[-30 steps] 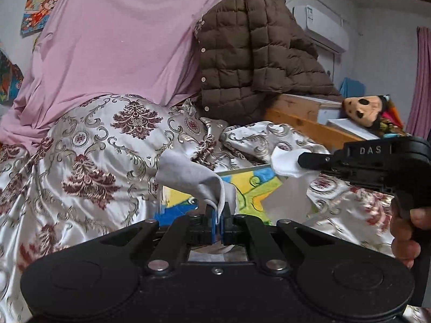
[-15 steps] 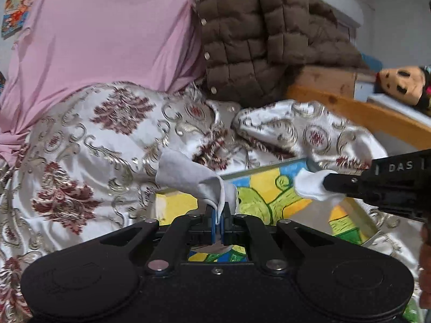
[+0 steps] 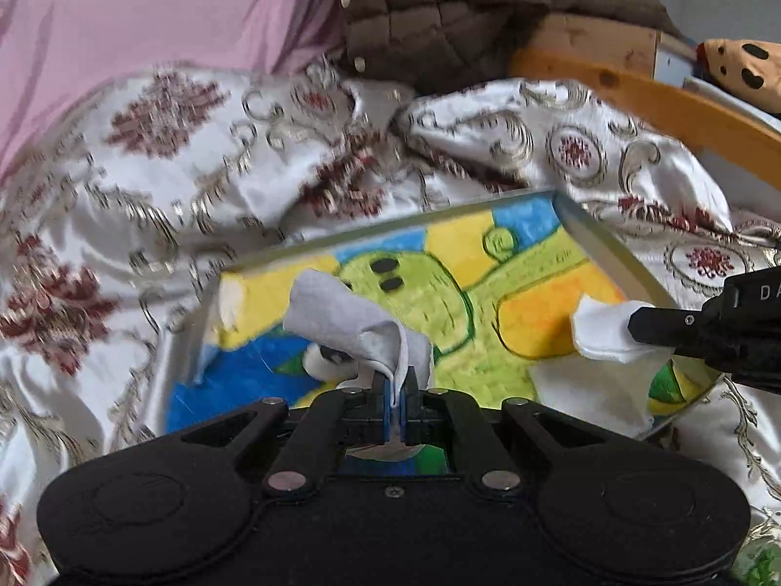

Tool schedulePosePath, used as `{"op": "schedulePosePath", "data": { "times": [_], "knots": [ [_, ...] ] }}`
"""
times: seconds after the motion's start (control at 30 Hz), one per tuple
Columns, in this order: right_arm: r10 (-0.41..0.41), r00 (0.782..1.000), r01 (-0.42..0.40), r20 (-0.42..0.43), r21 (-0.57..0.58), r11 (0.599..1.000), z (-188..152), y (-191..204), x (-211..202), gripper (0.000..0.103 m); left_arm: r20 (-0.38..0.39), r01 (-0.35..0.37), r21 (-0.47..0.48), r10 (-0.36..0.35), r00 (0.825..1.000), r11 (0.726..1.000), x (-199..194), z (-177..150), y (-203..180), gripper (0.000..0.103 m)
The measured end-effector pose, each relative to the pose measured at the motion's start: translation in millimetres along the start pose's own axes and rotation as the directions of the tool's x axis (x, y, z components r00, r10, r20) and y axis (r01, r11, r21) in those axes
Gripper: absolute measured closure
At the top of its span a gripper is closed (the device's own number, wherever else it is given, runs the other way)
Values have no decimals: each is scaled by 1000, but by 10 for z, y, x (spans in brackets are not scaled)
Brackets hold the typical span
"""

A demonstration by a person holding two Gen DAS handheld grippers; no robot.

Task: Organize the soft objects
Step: 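Open the left tool over the tray while the right tool releases the white cloth there, then move both open tools back over the pile of soft items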

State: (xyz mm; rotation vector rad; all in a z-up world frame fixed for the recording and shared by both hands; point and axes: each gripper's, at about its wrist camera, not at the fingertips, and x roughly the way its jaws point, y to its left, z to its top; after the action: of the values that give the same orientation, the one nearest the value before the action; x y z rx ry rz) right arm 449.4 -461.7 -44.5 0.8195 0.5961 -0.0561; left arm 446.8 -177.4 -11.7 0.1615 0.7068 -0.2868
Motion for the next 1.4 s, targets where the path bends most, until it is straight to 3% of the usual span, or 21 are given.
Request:
{"op": "schedulePosePath", "data": {
  "times": [0.13,0.23,0.37,0.4,0.47,0.57,0.63,0.7,0.83,0.9,1.07,1.2,1.4],
  "knots": [
    [-16,1000,16,-8,4,1000,-6,-83,16,98,-33,31,-38,-32,999,999,52,-46,0,95],
    [-27,1000,27,-7,-12,1000,-22,-68,4,87,-40,37,-58,-39,998,998,29,-59,-1,83],
    [-35,999,35,5,-61,998,-9,130,-384,74,-29,41,-115,-44,999,993,-87,-38,93,65],
    [-35,999,35,8,-77,996,-9,166,-413,67,-22,41,-134,-45,999,990,-139,-31,129,62],
    [-29,999,31,17,-106,994,-7,255,-508,64,6,40,-165,-40,999,985,-278,-28,190,48],
    [-19,999,25,37,-159,987,-13,409,-651,52,53,31,-193,-21,998,981,-524,-17,275,36],
    [-8,999,18,53,-190,982,-24,529,-763,52,93,30,-210,-11,996,977,-729,-20,339,30],
    [17,997,0,78,-210,978,-32,656,-899,36,125,23,-221,5,992,975,-923,-16,398,24],
    [85,987,-46,140,-257,965,-101,930,-1272,20,193,17,-243,31,981,970,-1357,-2,493,13],
    [108,980,-55,169,-291,955,-140,1034,-1487,2,236,19,-277,49,971,961,-1608,-18,546,5],
    [168,953,-64,252,-374,925,-427,1225,-2056,1,327,58,-315,51,944,947,-2215,-135,611,1],
    [179,934,-21,308,-454,891,-710,1337,-2447,0,380,64,-295,56,923,953,-2658,-314,584,1],
    [245,896,-35,370,-491,870,-1140,1358,-3007,0,445,76,-284,61,893,956,-3173,-684,521,1]
  ]
}}
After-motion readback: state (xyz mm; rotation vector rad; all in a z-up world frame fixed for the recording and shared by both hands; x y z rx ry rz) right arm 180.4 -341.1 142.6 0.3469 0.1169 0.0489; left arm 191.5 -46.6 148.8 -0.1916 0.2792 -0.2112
